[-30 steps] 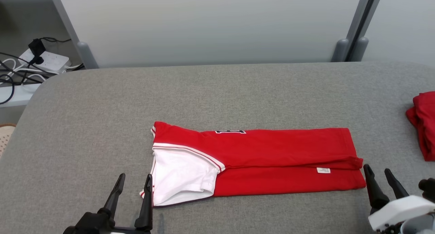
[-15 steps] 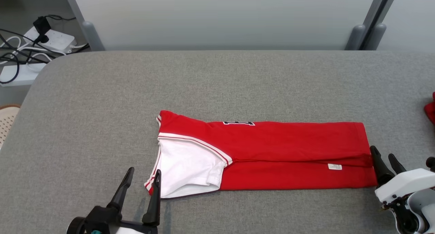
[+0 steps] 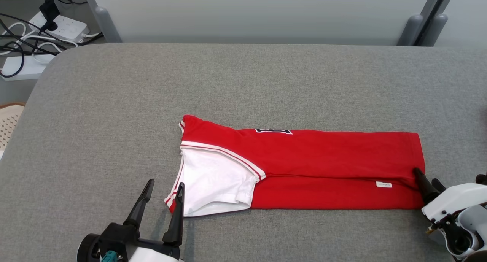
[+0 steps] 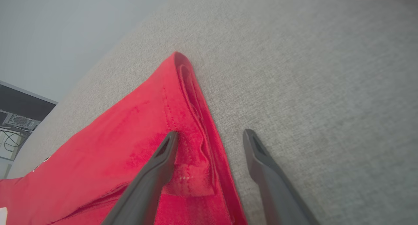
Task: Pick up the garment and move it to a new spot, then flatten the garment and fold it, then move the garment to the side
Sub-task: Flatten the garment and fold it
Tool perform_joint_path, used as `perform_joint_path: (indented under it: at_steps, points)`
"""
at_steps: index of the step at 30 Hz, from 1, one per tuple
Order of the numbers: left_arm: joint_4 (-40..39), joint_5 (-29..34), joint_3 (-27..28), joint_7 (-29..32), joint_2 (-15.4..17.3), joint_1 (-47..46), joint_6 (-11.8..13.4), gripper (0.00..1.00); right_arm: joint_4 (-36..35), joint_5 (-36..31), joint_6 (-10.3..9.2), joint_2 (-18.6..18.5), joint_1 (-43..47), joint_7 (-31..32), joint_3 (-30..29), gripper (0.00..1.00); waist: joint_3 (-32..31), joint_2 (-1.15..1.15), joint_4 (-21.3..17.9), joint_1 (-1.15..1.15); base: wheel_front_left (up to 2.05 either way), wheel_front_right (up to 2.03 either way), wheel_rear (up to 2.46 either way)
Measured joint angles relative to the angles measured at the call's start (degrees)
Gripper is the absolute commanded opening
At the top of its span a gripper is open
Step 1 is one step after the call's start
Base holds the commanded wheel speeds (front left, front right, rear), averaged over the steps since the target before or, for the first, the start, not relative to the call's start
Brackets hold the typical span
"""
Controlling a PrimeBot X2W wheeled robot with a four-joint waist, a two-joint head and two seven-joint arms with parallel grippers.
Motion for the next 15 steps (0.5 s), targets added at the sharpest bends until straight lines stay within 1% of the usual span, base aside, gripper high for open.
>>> perform_joint_path:
  at_steps: [8,9,10,12,13,15]
  points:
    - [0.0,0.0,-0.5,0.0,0.0,-0.7,0.0,1.00,1.5,2.9,0.01,-0.6,-1.9,3.6,1.8,1.00,0.5,0.00,0.0,0.00,0.00,0.00,0.00]
    - [0.0,0.0,-0.5,0.0,0.0,-1.0,0.0,1.00,1.5,3.0,0.01,-0.7,-2.2,4.0,2.2,0.93,0.5,0.00,0.0,0.00,0.00,0.00,0.00]
    - [0.0,0.0,-0.6,0.0,0.0,-1.2,0.1,1.00,1.6,3.0,0.01,-0.8,-2.4,4.3,2.4,0.73,0.5,0.00,0.0,0.00,0.00,0.00,0.00]
    - [0.1,0.0,-0.7,0.0,0.0,-1.2,0.1,1.00,1.7,3.5,0.01,-0.9,-2.4,4.5,2.8,0.10,0.5,0.00,0.0,0.00,0.00,0.00,0.00]
    - [0.0,-0.1,-0.7,0.0,0.0,-1.2,0.3,1.00,1.7,3.6,0.00,-0.9,-2.4,4.6,3.1,0.00,0.4,0.00,0.1,0.00,0.00,0.00,0.00]
    - [0.1,-0.2,-0.8,0.0,0.0,-1.2,0.4,1.00,1.7,3.9,0.00,-0.9,-2.4,5.1,4.2,0.00,0.3,0.00,0.1,0.00,0.00,0.00,0.00]
